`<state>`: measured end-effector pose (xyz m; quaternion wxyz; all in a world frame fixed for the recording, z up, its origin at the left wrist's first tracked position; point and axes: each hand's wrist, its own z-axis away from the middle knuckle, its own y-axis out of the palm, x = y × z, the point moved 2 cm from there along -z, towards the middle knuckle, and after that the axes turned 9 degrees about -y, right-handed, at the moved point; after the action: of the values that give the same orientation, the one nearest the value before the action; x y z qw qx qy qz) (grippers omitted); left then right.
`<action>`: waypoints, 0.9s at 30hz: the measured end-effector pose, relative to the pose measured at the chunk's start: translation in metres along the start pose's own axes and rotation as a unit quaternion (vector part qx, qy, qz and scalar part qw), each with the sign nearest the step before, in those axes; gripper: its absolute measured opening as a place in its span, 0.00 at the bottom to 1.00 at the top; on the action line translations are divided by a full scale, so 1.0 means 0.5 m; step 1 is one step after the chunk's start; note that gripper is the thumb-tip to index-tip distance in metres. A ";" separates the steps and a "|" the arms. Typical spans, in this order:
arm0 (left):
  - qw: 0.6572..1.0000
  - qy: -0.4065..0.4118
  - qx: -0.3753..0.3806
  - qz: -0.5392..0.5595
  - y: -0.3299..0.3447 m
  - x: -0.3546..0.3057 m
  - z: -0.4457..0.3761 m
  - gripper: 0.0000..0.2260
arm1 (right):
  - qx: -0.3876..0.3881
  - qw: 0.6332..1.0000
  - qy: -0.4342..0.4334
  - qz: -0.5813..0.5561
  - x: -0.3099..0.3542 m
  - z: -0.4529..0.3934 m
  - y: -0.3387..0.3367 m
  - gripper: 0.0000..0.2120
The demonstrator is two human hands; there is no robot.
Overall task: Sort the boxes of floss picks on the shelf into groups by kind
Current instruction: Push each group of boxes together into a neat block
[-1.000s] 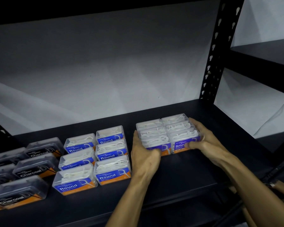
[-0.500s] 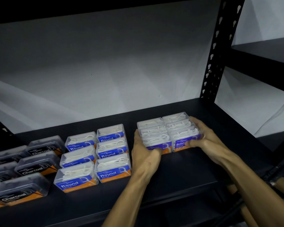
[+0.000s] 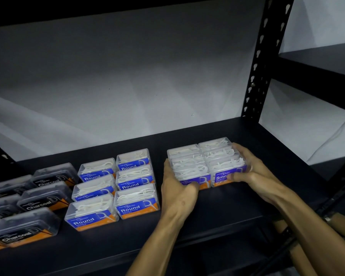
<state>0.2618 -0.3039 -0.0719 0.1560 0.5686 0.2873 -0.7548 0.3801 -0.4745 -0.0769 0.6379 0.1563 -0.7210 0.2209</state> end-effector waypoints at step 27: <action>0.999 0.003 0.011 -0.048 -0.019 -0.015 0.015 0.47 | 0.040 0.993 -0.036 0.103 0.024 0.006 -0.015 0.50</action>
<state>0.2529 -0.3016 -0.0608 0.1124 0.5578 0.3069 -0.7629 0.3798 -0.4815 -0.0647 0.5789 0.1143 -0.7462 0.3082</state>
